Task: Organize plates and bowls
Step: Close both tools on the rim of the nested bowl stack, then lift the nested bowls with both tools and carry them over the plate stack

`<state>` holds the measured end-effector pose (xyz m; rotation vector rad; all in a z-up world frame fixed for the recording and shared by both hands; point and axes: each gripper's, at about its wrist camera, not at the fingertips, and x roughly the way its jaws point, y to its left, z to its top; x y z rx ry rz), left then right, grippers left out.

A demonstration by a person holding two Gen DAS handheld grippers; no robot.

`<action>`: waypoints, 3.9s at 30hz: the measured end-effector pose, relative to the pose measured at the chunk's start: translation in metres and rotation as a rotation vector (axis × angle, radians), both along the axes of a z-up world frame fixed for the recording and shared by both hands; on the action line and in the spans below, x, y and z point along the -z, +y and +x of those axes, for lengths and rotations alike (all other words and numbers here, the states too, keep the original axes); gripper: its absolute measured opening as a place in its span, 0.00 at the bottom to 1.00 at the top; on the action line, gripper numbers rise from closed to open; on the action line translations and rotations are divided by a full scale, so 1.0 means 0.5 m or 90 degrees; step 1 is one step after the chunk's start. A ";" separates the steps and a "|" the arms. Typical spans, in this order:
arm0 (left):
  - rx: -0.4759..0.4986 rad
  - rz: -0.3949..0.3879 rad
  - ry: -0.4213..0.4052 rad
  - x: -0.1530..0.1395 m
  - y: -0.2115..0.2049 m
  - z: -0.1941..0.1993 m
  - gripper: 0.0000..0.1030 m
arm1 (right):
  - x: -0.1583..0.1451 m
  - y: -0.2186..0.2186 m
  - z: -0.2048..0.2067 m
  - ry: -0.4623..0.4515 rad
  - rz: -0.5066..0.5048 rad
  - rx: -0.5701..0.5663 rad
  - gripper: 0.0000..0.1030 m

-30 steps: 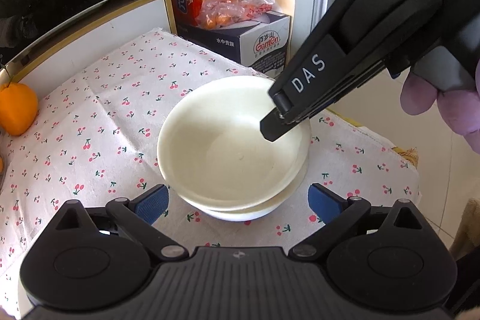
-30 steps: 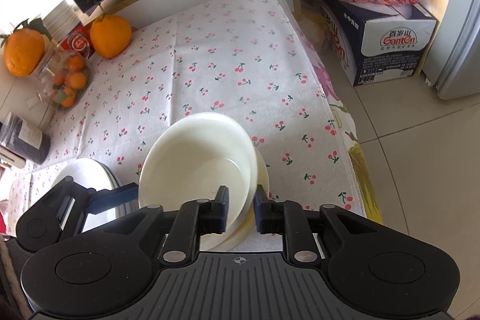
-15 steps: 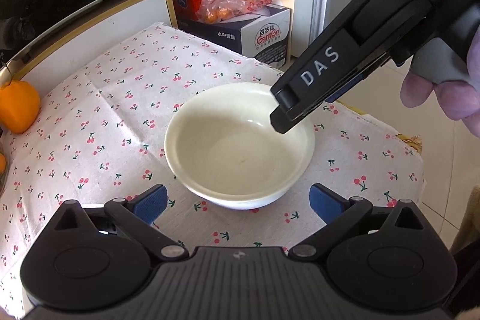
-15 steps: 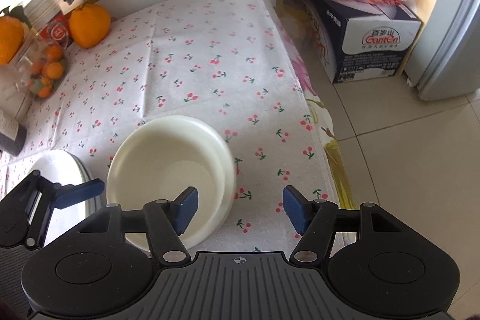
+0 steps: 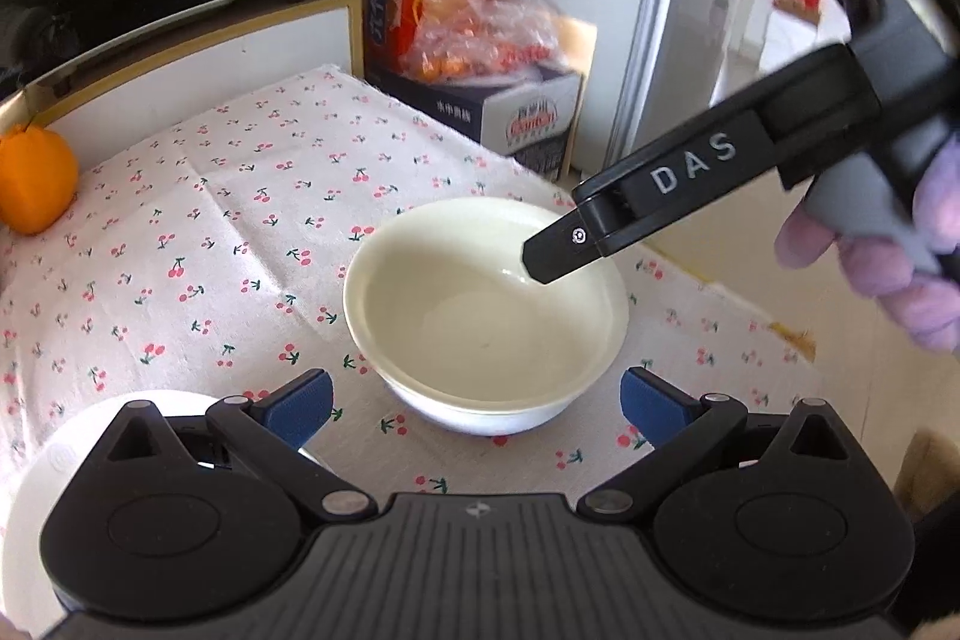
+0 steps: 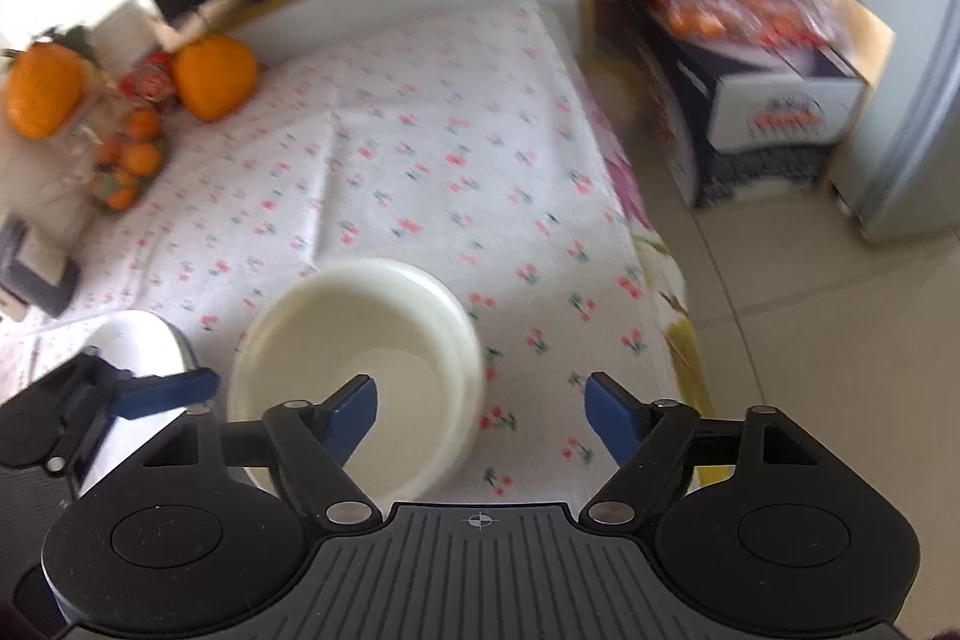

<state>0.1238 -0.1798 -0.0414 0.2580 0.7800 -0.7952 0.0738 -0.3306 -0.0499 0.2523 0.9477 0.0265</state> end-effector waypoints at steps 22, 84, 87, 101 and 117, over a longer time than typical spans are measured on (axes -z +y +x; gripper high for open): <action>-0.015 0.016 -0.045 0.047 -0.055 -0.026 0.99 | 0.072 -0.008 0.015 0.029 0.123 0.054 0.79; -0.079 -0.073 -0.017 -0.030 -0.015 0.007 0.90 | -0.018 0.009 0.005 -0.044 0.112 0.052 0.26; -0.081 -0.078 -0.019 -0.039 -0.002 0.004 0.90 | -0.029 0.016 0.003 -0.047 0.119 0.047 0.26; -0.093 -0.087 -0.023 -0.069 0.056 -0.011 0.90 | -0.068 0.079 -0.004 -0.057 0.126 0.008 0.26; -0.125 -0.084 -0.019 -0.079 0.164 -0.011 0.90 | -0.094 0.214 0.009 -0.058 0.127 -0.072 0.26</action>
